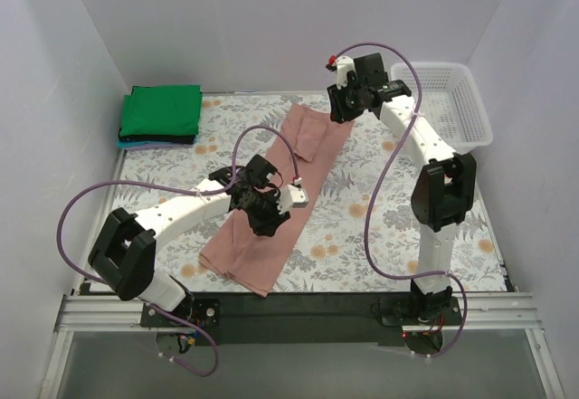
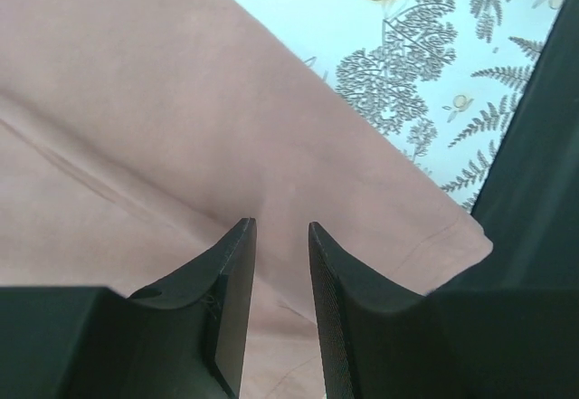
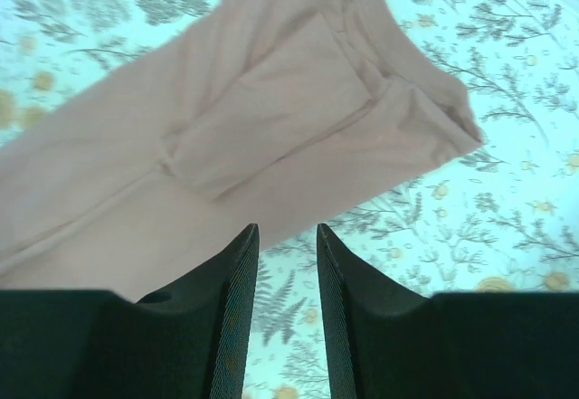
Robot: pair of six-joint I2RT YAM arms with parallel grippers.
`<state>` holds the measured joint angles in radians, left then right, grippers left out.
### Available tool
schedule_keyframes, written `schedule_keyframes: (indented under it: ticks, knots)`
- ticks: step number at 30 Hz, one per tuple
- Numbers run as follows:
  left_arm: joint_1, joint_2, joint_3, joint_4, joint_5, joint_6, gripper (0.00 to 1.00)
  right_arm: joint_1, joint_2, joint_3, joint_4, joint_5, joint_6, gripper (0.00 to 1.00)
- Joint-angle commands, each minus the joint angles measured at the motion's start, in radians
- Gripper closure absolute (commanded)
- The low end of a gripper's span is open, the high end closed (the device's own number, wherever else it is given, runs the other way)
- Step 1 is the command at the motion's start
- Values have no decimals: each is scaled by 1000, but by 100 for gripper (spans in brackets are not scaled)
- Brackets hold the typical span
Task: Fold and stack the t-shirts
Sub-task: Fold the tshirt
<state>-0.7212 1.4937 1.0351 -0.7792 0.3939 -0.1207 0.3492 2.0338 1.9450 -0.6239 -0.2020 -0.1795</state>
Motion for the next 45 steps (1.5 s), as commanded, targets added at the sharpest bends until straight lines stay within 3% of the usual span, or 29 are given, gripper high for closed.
schedule_keyframes:
  ticks: [1, 8, 12, 18, 21, 27, 30, 34, 38, 41, 45]
  knots:
    - [48, -26, 23, 18, -53, -11, 71, 22, -4, -105, 1, -111, 100, 62]
    - [268, 66, 26, 55, -27, 38, 71, 108, 35, -204, 12, -99, 140, 68]
    - [293, 82, -33, 80, -40, 116, 72, 128, 94, -206, 12, -22, 147, 78]
    - [284, 111, -133, 90, -41, 190, 72, 128, 207, -129, -5, 45, 129, 81]
    - [263, 123, -136, 71, -30, 190, 73, 129, 267, -72, -17, 58, 118, 82]
    - [70, 99, -161, 47, -7, 158, 76, 129, 376, 61, -40, 90, 89, 82]
    - [-21, 112, -135, 55, 31, 93, 76, 128, 396, 123, -31, 58, 54, 82]
    - [-64, 172, -72, 60, 86, 33, 76, 128, 414, 206, -11, 58, -3, 82]
    - [-69, 152, -37, 55, 89, 9, 76, 123, 332, 171, -13, 82, -48, 82]
    - [-12, 99, 17, 51, 126, -26, 75, 119, 206, 98, -14, 30, -38, 79]
    - [116, 59, 156, 95, 210, -138, 72, 117, 60, 63, -7, -14, 4, 65]
